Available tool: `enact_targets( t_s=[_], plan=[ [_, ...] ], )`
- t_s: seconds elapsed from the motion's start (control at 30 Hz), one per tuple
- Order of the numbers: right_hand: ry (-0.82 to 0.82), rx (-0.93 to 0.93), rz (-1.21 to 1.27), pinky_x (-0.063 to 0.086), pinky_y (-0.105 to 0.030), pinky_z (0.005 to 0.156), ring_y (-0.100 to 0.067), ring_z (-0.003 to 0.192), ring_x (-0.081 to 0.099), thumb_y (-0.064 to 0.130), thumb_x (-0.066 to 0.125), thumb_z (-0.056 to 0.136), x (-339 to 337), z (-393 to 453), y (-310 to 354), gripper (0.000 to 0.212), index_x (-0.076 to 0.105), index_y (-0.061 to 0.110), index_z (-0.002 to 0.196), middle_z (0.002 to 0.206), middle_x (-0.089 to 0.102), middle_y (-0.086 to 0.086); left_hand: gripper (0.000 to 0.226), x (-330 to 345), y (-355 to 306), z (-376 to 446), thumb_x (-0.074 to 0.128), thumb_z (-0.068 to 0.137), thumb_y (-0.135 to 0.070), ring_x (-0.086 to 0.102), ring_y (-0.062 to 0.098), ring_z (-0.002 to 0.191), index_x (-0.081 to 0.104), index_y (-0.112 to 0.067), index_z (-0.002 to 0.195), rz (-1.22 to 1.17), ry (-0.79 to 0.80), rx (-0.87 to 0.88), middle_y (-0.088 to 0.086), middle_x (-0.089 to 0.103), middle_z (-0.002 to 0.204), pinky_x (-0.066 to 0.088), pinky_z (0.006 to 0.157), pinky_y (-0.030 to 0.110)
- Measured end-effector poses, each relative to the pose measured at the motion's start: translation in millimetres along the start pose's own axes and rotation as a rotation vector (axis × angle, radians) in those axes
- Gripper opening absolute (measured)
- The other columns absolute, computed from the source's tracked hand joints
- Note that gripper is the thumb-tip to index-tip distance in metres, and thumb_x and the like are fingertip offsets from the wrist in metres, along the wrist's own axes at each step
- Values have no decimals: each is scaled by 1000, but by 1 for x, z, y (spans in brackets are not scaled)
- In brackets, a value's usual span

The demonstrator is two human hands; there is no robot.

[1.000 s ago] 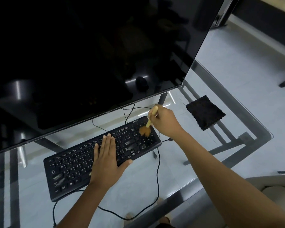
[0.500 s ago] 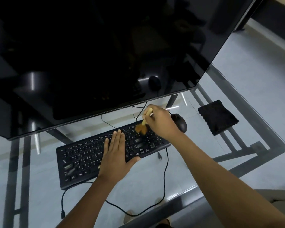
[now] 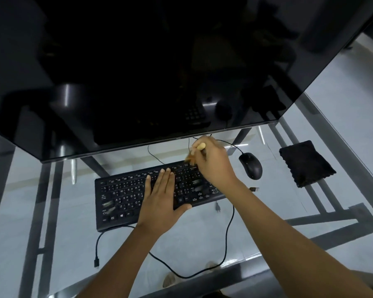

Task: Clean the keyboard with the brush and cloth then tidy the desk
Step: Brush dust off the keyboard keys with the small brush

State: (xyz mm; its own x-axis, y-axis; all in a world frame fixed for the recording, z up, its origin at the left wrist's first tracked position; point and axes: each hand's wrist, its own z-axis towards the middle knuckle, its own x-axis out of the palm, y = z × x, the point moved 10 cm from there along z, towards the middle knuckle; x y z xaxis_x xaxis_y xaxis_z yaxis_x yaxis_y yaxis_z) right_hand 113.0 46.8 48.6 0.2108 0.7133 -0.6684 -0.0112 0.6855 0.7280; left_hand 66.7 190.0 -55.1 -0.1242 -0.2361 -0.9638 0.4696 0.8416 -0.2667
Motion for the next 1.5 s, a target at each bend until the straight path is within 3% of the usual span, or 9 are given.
enact_targets(
  t_s=[0.27,0.47,0.6,0.73,0.83,0.97,1.2,1.3,1.5],
  plan=[
    [120,-12,32,45,-11,57,0,64,61,13,59,93,23,-20,18,7,60,8,89,73,63,8,100,-12,29,-23,34,81,-78,7,18,147,22,-8,150,-60,-79,-103,6,21,158,-1,118,44],
    [215,10,70,57,-32,62,-15,64,67,14,57,93,42,-25,23,6,60,13,88,74,68,3,94,-8,39,-42,38,85,-73,9,18,147,23,-7,149,-96,-98,-115,6,22,157,5,119,42],
    [47,-45,84,53,-23,65,-12,71,65,14,57,93,26,-26,30,7,59,14,87,78,66,4,86,-9,41,-48,37,89,-66,11,17,147,23,-7,149,-110,-118,-108,7,24,157,8,118,41],
    [255,-23,10,49,-22,53,-5,59,63,15,56,93,50,-36,28,8,59,16,87,71,64,6,84,-8,46,-59,35,89,-66,15,18,146,25,-7,148,-104,-128,-120,6,26,156,10,117,41],
    [21,-51,37,50,-18,60,-4,68,62,13,57,93,24,-32,29,7,59,16,87,83,65,4,82,-10,48,-64,34,90,-65,18,18,145,27,-7,147,-90,-136,-121,7,29,155,10,116,41],
    [251,-14,-11,54,-24,58,-7,63,64,14,56,93,54,-31,33,8,60,16,86,73,66,4,76,-10,52,-65,37,92,-58,18,17,145,30,-6,146,-82,-131,-120,8,31,154,10,116,39],
    [213,-43,-76,44,-12,51,2,58,60,13,55,94,59,-25,42,7,57,11,87,74,67,0,71,-10,55,-67,38,93,-52,18,17,145,30,-7,147,-76,-126,-128,7,31,154,8,117,38],
    [33,-64,-29,49,-15,63,0,70,60,12,55,94,39,-23,43,6,58,12,88,85,63,2,72,-10,55,-68,39,92,-53,19,17,145,30,-7,146,-72,-132,-133,7,31,154,9,116,38],
    [251,17,26,42,-9,55,2,61,61,10,58,93,47,-26,31,7,62,12,88,72,65,7,78,-10,53,-65,37,91,-61,15,15,146,29,-7,147,-76,-139,-140,7,29,155,9,117,41]
  ],
)
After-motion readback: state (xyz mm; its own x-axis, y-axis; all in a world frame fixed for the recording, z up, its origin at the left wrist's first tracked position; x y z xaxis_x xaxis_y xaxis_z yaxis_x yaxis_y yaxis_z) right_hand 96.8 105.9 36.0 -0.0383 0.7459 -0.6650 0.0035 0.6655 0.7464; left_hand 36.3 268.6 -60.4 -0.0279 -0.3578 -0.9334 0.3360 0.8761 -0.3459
